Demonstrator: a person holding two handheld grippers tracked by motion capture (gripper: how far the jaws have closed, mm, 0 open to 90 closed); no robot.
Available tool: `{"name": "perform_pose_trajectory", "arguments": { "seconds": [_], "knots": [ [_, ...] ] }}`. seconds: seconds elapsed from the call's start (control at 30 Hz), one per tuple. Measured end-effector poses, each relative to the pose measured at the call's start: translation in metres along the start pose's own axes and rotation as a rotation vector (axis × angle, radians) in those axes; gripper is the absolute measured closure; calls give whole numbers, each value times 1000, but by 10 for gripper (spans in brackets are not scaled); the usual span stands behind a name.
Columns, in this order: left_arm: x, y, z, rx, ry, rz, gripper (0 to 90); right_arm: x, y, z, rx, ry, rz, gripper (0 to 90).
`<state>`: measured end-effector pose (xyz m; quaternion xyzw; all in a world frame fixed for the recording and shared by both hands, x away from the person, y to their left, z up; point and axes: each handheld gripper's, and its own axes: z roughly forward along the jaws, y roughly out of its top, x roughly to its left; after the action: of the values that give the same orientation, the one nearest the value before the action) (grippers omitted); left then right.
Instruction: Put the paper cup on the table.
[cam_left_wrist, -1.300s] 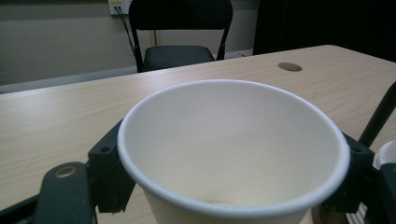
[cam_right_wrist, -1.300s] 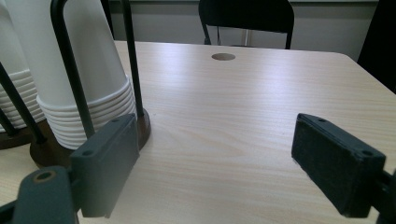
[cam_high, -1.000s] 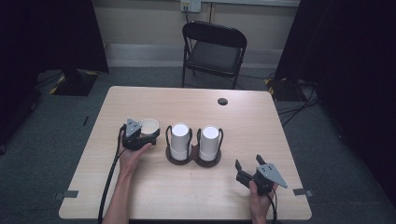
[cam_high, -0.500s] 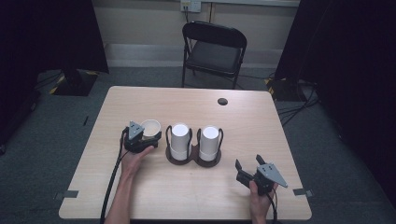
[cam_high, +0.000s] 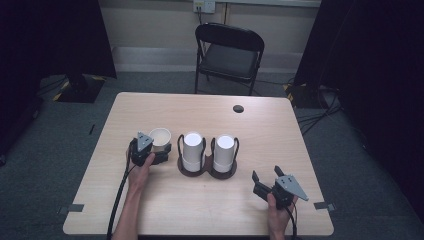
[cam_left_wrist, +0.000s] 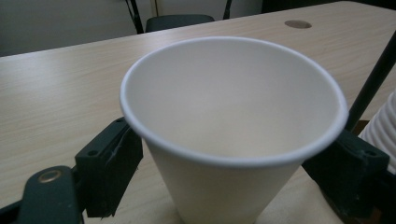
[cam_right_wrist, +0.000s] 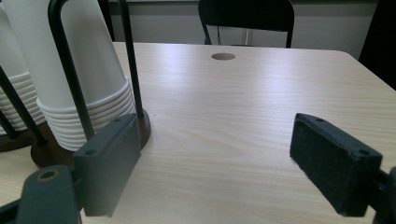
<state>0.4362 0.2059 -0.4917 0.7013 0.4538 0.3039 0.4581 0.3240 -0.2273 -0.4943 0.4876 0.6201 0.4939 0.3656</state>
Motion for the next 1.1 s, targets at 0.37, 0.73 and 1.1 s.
{"name": "perform_pose_trajectory", "arguments": {
  "seconds": [0.37, 0.73, 1.1],
  "knots": [
    [-3, -7, -13, -3, 4, -51, 168, 0, 0, 0, -1, 0, 4, 155],
    [-15, -11, -36, -38, 11, -41, 169, -1, 0, 0, -5, 2, 7, 155],
    [-33, -9, -59, -62, 10, 18, 169, -1, 0, 0, -5, 2, 8, 155]
  ]
}}
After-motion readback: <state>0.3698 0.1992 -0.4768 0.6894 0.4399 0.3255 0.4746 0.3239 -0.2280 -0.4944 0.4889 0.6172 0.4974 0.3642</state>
